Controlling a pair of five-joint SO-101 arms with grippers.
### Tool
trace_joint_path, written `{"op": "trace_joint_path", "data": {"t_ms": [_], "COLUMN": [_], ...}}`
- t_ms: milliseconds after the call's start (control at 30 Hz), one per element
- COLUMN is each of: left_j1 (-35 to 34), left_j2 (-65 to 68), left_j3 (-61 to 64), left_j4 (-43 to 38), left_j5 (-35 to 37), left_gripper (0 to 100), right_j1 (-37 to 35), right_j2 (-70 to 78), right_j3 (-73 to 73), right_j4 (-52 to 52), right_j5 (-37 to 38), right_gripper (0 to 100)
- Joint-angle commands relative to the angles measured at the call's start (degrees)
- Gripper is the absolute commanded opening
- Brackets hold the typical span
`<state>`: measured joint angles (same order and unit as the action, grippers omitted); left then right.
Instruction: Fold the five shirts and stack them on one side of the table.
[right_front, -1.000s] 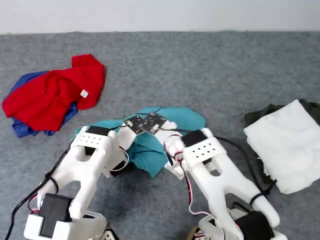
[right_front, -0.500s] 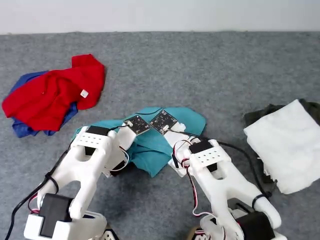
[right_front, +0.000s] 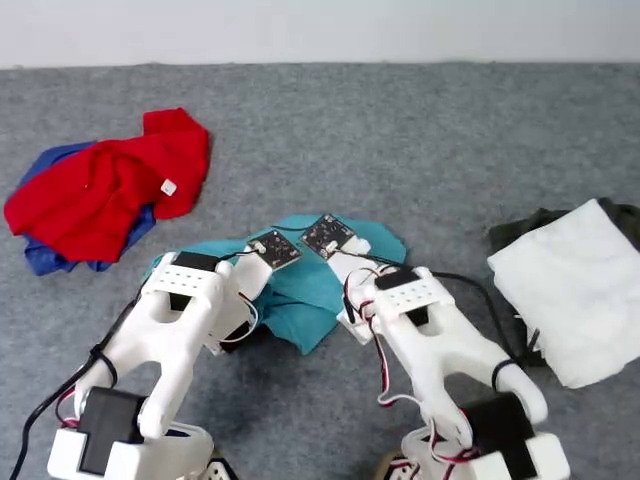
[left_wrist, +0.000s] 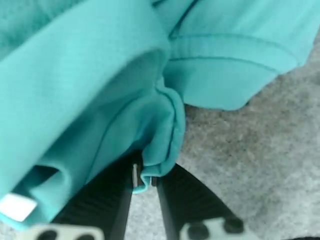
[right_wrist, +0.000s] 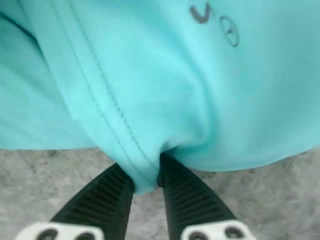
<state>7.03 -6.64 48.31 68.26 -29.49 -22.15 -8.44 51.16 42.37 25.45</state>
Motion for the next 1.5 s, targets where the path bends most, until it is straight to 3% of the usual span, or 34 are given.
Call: {"op": "trace_joint_path", "data": {"t_ms": [0,200,533,667,1000,1200,1467], "left_j1": [0.1,0.0,-0.1,-4.5,-21.3,-21.6,-21.8], "left_j2": [-0.8,-1.4,-1.4,-3.9,-27.9,-42.4,-51.4], "left_j3": [-0.4,-2.6,-34.8,-44.8,-55.3,-61.9,-62.5], "left_j4": [0.8,4.0,32.6,32.4,32.1,30.4,23.6], "left_j5": [-0.6,-0.7,1.5,8.4,9.1,9.1,9.1], "left_gripper": [1,1,1,1,1,1,1], "right_j1": [3.3,12.1,17.1,17.3,27.8,28.3,30.7], "right_j2": [-2.9,-15.9,-39.0,-46.1,-50.2,-48.2,-48.0], "right_j3": [-4.0,-16.4,-23.5,-23.6,-36.7,-46.6,-53.4], "right_j4": [3.2,17.3,22.5,22.1,20.8,21.2,22.9], "right_j5": [3.2,3.3,3.2,3.1,-2.6,-3.9,-6.4], "right_gripper": [0.9,0.9,0.9,0.9,0.9,0.9,0.9]}}
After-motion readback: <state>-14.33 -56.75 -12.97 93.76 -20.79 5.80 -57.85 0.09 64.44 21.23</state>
